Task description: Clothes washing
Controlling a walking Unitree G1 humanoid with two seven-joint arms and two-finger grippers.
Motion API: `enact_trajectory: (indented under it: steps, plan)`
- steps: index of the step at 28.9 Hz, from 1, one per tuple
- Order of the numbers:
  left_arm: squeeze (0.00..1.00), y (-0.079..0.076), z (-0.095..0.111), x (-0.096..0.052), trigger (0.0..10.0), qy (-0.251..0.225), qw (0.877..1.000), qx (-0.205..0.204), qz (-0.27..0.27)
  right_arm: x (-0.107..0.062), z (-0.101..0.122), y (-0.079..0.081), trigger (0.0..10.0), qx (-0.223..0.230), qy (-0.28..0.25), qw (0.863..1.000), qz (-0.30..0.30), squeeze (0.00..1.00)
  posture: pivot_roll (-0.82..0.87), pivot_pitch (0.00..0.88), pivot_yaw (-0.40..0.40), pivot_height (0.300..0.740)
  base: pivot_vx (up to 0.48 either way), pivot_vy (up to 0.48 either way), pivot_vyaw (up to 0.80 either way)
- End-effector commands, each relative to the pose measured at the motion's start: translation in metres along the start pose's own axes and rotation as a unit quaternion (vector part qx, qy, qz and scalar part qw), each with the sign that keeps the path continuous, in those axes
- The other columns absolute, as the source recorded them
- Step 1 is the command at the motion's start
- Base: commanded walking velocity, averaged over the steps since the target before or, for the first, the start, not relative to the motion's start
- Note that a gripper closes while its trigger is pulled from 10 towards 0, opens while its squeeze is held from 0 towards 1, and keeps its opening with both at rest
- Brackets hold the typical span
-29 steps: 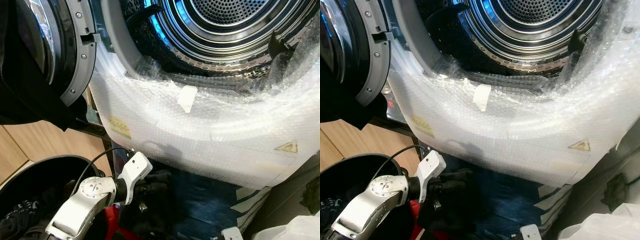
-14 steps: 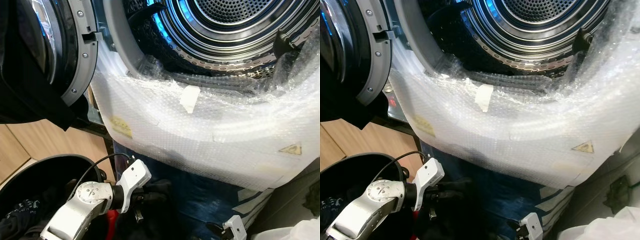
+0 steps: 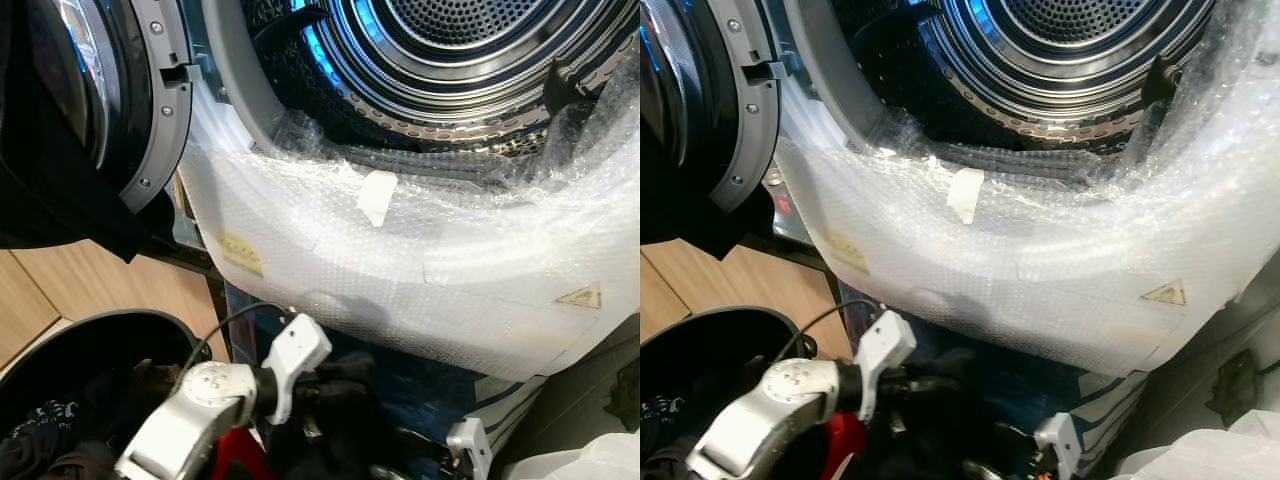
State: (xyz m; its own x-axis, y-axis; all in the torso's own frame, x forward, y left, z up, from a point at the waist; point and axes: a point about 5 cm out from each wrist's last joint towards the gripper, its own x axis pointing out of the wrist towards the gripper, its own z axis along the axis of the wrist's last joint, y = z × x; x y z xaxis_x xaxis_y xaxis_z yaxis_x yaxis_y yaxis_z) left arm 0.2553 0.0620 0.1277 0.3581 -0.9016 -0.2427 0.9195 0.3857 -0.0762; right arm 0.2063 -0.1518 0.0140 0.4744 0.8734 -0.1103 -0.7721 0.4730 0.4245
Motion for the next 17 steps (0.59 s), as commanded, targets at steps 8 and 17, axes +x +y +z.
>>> enact_trajectory:
  steps: [8,17]
  plan:
    - [0.00,0.005,0.018,0.011,0.0,-0.027,0.998,0.018,0.046,0.003,0.000,0.010,10.0,-0.027,0.058,0.997,0.043,1.00,-0.04,0.005,0.023,0.740,0.000,0.000,0.00]
    - [0.00,0.007,0.019,0.012,0.0,-0.027,0.998,0.012,0.064,0.000,-0.011,0.005,10.0,-0.049,0.109,0.993,0.021,1.00,-0.05,0.008,0.020,0.740,0.000,0.000,0.00]
